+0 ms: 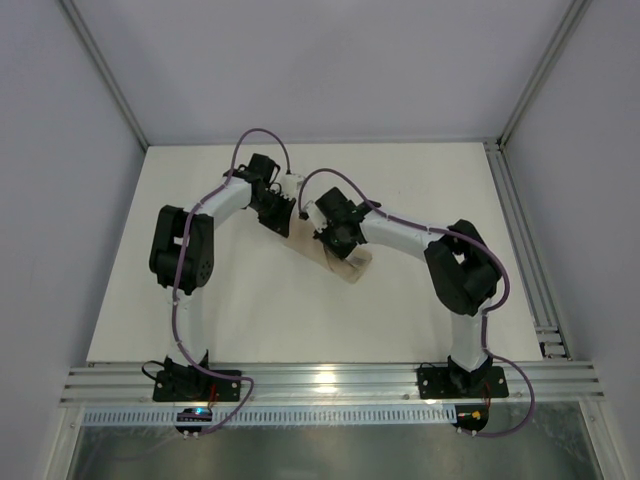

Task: Fold the napkin into a case and place the utensils inside
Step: Insert the knife into the folded napkin.

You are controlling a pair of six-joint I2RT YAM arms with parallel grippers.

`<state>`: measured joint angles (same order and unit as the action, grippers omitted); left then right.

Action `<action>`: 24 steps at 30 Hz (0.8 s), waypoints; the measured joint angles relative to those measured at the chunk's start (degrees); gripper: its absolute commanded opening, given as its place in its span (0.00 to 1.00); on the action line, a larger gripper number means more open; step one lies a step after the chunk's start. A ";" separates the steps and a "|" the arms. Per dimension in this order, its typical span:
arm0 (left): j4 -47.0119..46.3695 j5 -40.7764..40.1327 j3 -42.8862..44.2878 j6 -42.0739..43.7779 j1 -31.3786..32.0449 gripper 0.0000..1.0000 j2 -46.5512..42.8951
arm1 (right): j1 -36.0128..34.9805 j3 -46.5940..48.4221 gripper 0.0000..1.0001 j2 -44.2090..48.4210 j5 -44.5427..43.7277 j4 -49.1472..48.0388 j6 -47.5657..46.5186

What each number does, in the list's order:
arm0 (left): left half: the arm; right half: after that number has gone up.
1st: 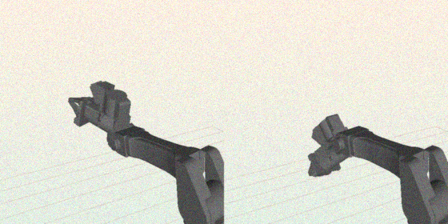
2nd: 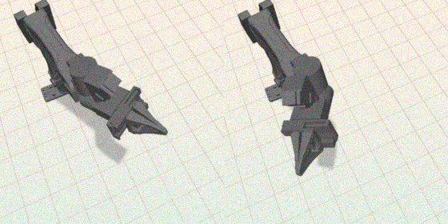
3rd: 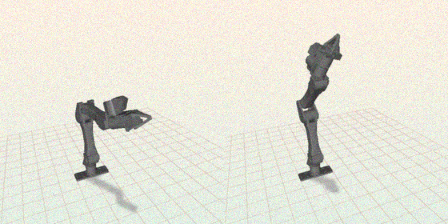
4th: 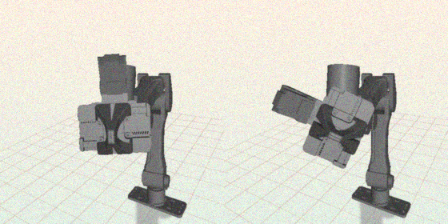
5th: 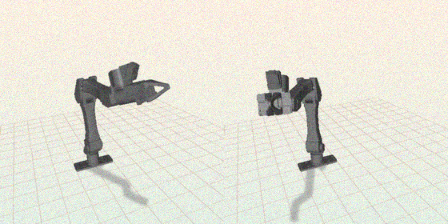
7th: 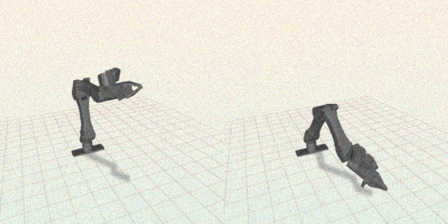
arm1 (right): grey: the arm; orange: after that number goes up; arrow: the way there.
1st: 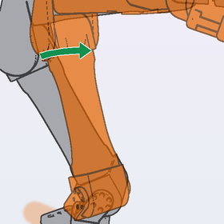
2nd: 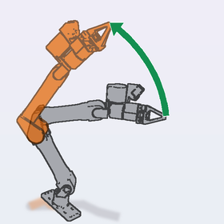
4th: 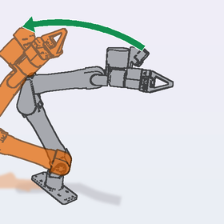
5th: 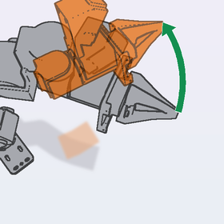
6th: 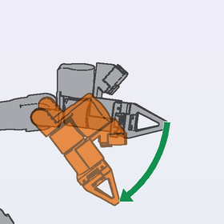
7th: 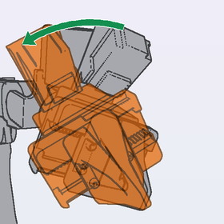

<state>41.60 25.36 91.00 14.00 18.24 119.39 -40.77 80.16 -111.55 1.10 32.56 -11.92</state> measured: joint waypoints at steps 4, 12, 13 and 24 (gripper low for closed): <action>0.02 0.00 0.00 0.00 0.00 0.10 0.00 | -0.07 0.85 0.04 -0.85 0.07 -0.04 0.00; 0.33 -0.07 0.07 0.20 0.00 0.18 0.00 | -0.37 1.27 0.20 -1.57 0.11 -0.70 0.15; 0.44 -0.09 0.09 0.22 0.00 0.19 0.00 | -0.39 1.27 0.22 -1.57 0.15 -0.68 0.24; 2.27 -0.74 1.57 0.44 -0.63 0.24 -0.26 | -0.20 -0.63 0.36 7.10 1.79 -1.55 2.05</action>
<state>43.88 24.62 92.58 14.44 17.61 119.13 -40.97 79.53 -104.44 2.90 31.00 -9.87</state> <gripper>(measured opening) 0.235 0.340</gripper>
